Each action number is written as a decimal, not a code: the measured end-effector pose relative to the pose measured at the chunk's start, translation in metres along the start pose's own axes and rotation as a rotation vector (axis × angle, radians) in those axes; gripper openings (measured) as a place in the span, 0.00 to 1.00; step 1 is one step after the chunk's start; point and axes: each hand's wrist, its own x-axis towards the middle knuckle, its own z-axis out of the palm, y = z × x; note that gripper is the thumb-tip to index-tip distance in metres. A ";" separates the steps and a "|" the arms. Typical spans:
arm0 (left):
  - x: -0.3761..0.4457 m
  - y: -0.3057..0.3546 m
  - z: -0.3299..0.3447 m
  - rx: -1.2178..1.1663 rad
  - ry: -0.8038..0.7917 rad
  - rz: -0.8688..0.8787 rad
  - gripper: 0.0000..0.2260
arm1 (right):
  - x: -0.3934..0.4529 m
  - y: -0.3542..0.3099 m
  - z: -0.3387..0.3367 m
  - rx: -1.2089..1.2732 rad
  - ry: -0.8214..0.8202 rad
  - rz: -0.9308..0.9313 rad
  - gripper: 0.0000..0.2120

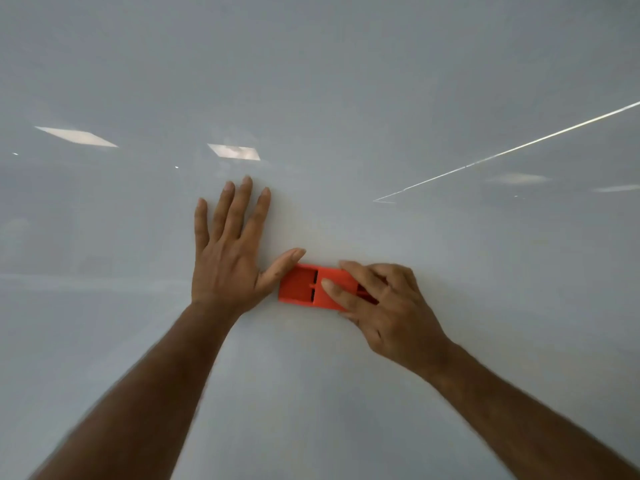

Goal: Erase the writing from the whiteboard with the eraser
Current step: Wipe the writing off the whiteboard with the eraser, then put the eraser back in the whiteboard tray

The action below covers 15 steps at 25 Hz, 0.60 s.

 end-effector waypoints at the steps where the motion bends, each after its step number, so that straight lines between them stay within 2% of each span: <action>1: -0.006 0.002 0.000 -0.017 -0.014 -0.007 0.41 | -0.010 -0.007 -0.001 0.043 -0.045 -0.041 0.17; 4: -0.026 0.009 -0.002 -0.124 -0.044 -0.027 0.40 | -0.049 -0.033 -0.004 0.186 -0.178 -0.068 0.18; 8: -0.094 0.025 -0.008 -0.302 -0.095 0.071 0.34 | -0.110 -0.077 -0.012 0.368 -0.173 0.254 0.26; 12: -0.208 0.048 -0.012 -0.376 -0.292 0.226 0.31 | -0.167 -0.127 -0.019 0.470 -0.292 0.380 0.32; 15: -0.282 0.063 -0.013 -0.428 -0.438 0.198 0.29 | -0.206 -0.160 -0.021 0.491 -0.424 0.405 0.31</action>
